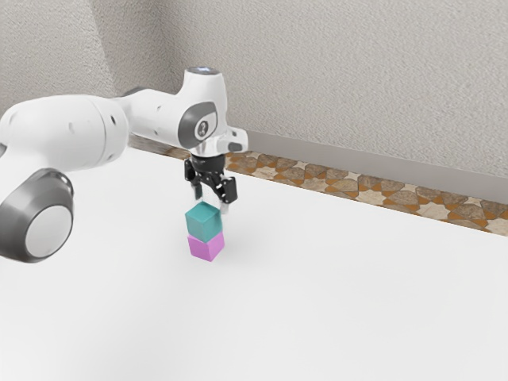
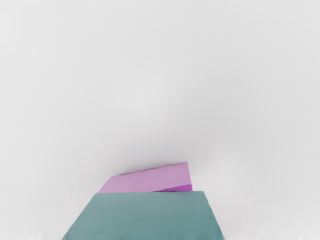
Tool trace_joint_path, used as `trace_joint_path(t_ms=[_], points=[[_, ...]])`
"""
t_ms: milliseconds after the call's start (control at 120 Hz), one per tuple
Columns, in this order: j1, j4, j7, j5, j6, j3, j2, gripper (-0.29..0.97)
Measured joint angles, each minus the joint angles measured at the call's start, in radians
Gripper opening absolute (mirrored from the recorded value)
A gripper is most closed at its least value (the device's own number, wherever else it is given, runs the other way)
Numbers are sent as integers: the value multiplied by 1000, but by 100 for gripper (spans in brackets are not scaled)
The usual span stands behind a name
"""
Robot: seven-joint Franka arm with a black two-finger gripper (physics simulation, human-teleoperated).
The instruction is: Pick up the blue block with one arm, and put the blue block on the pink block with one arm
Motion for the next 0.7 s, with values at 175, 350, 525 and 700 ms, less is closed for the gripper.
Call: trace_joint_path(t_ms=[175,350,525,700], points=[[-32,24,8,49,-76,6,-124,67],[-226,-27,12,99,-149,169,-292,67],[-309,-92,-6,183,-232,214,-425,68],[-331,-172,-36,256,-289,216,-506,68]])
